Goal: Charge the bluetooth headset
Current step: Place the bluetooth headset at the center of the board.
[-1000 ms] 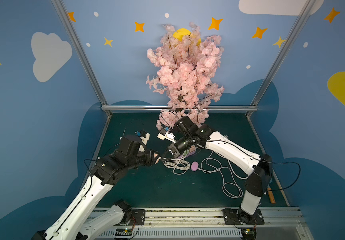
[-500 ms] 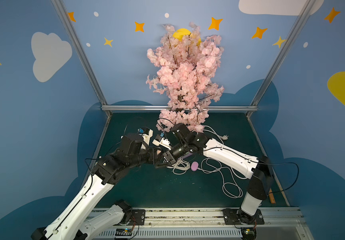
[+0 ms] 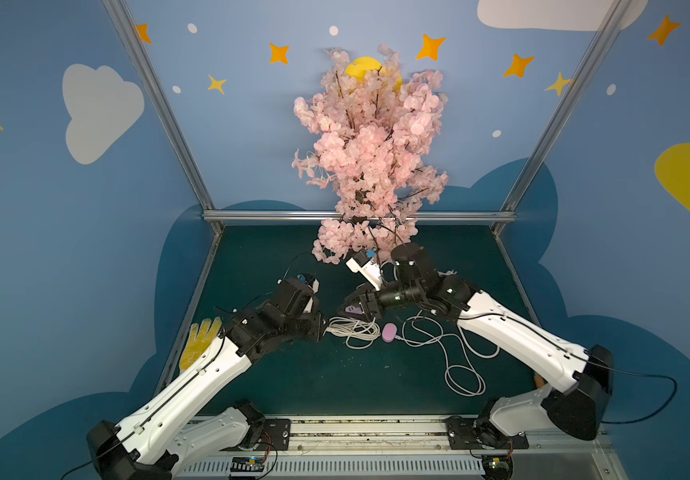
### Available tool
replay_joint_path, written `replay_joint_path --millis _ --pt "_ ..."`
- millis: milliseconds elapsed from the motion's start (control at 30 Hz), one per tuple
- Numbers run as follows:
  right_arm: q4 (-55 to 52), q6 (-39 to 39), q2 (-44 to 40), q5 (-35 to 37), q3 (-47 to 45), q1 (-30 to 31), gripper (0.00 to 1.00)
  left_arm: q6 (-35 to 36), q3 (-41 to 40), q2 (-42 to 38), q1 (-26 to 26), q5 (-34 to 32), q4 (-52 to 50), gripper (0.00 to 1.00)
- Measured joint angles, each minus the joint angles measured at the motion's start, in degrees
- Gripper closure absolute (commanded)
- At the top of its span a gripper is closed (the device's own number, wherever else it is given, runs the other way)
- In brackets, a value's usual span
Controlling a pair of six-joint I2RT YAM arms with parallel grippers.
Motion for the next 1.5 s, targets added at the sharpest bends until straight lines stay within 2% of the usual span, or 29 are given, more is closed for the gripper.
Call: replay_joint_path --millis 167,333,900,933,1000,1067,1200,1267,1500 --pt "0.5 -2.1 -9.5 7.6 -3.9 -1.7 0.39 -1.7 -4.5 3.1 1.0 -2.9 0.5 0.97" --pt "0.3 -3.1 -13.7 12.4 -7.1 -2.8 0.38 -3.3 -10.2 5.3 2.9 -3.4 3.4 0.97" --pt "0.1 -3.1 -16.9 14.2 -12.4 -5.2 0.36 -10.9 -17.8 17.8 5.6 -9.3 13.8 0.97" --pt "0.1 -3.1 -17.1 14.2 -12.6 -5.3 0.37 -11.1 -17.9 18.5 5.7 -9.4 14.4 0.93" --pt "0.2 -3.1 -17.4 14.2 -13.0 -5.5 0.37 -11.6 -17.9 19.5 5.7 -9.7 15.2 0.69" --pt "0.2 -3.1 -17.6 14.2 -13.5 -5.7 0.36 -12.1 -17.9 20.1 5.7 -10.3 15.9 0.51" --pt "0.2 -3.0 -17.7 14.2 -13.9 -6.1 0.36 -13.1 -18.0 20.9 5.9 -11.3 16.6 0.28" --pt "0.2 -3.0 -17.8 14.2 -13.9 -6.4 0.36 -13.3 -18.0 20.9 5.9 -11.9 16.7 0.2" --pt "0.2 -2.9 -18.1 14.4 -13.9 -7.3 0.36 -13.6 -17.6 17.8 5.9 -12.5 15.2 0.11"
